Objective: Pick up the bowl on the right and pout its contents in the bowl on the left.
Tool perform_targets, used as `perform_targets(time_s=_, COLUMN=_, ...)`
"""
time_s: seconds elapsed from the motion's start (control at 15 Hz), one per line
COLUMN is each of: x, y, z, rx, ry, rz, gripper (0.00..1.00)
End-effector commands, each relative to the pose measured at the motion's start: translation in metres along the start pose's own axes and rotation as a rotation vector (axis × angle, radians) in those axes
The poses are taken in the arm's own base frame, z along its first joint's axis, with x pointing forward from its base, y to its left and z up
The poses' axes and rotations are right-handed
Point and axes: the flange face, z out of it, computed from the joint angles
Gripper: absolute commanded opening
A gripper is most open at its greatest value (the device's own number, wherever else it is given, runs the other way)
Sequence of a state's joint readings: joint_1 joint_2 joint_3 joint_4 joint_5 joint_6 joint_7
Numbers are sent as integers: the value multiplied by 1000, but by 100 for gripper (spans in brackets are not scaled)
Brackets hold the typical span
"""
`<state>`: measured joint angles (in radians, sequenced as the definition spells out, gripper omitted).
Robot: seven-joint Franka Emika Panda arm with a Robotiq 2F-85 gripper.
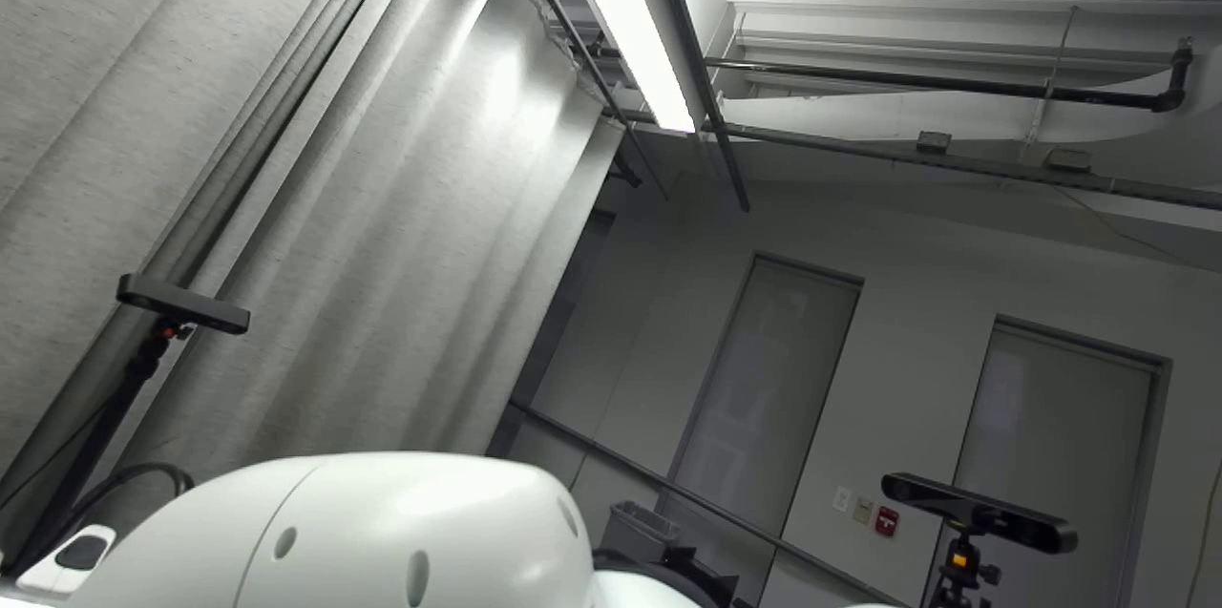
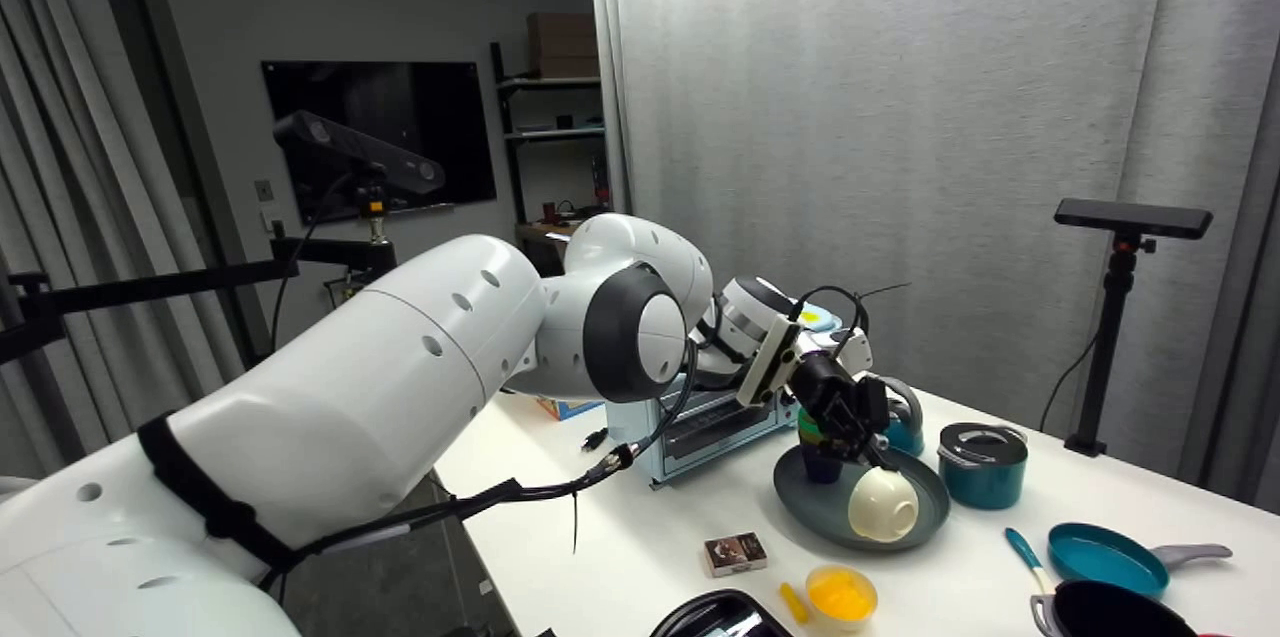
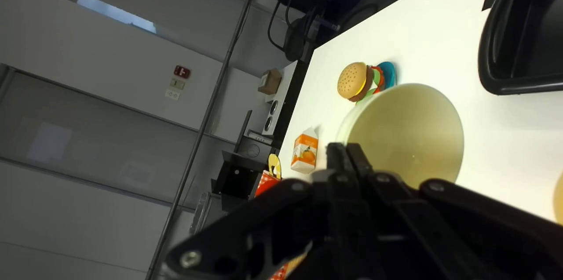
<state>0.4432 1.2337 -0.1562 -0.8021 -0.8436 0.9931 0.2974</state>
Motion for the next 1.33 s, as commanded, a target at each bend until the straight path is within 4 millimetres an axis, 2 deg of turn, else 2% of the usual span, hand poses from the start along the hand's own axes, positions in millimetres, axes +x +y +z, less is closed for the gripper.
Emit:
perform_targets(time_s=0.0, x=4, y=18, z=5, rx=60, ry=-22, rz=19, gripper=1)
perform_targets(time_s=0.13, x=6, y=39, z=14, rx=112, ry=-41, rz=47, gripper=1)
perform_targets(time_s=0.47, x=17, y=99, z=65, rx=304, ry=-134, rz=139, gripper=1)
perform_targets(time_s=0.6, x=23, y=115, z=84, rx=406, ry=-159, rz=144, gripper=1)
perform_targets(time_s=0.87, x=40, y=118, z=114, rx=621, ry=-155, rz=137, gripper=1)
perform_targets(time_s=1.27, x=61, y=91, z=151, rx=925, ry=-71, rz=156, gripper=1)
